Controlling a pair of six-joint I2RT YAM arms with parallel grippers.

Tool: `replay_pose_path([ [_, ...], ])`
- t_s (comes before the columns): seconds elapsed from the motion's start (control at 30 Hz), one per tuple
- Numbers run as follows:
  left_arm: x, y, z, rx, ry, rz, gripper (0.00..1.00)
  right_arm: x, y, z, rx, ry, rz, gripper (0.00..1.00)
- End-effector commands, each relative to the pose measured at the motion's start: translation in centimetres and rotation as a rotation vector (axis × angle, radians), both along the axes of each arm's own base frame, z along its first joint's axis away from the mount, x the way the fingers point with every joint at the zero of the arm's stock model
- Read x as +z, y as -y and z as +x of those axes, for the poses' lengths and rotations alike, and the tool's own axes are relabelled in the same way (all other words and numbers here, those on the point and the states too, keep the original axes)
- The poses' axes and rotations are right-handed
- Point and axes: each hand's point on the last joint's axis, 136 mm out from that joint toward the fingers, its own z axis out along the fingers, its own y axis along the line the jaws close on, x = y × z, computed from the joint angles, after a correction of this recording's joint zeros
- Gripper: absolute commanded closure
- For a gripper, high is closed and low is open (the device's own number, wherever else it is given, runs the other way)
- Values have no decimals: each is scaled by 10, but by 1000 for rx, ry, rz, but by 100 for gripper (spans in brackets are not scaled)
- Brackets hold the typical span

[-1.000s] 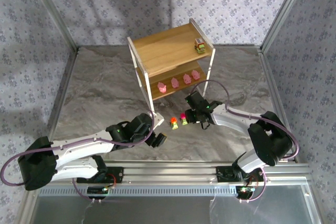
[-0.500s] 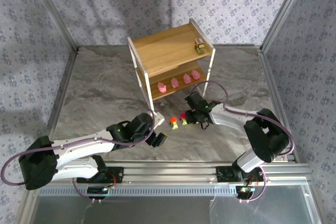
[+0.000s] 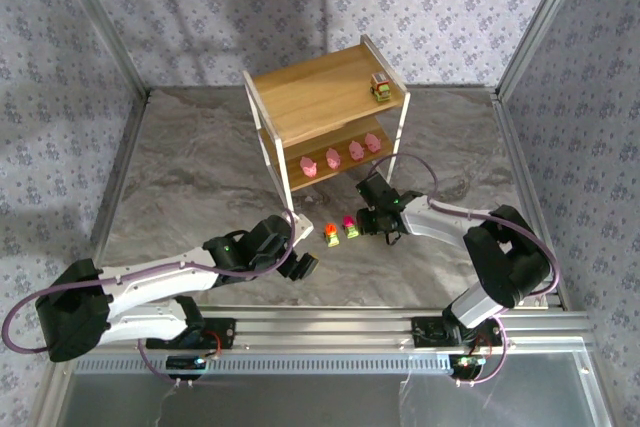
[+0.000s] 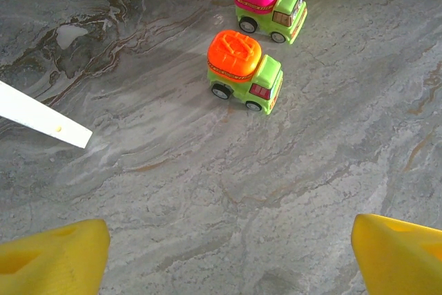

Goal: Place and organize the plastic toys onto the shelf

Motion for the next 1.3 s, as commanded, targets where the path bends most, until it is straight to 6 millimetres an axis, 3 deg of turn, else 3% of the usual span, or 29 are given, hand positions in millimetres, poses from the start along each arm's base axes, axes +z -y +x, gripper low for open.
replay_pose_path([
  [0.0,11,8,4,-10,28,-12,10,-4,0,-4,22,-16,-2,55],
  [0.7,11,8,4,-9,30,-12,10,-14,-2,-2,41,-28,-13,57],
  [1.07,15,9,4,-11,37,-28,10,-13,1,-3,37,-21,-33,71],
  [1.27,22,6,2,-13,51,-55,9,-8,4,-3,32,-7,-43,73],
])
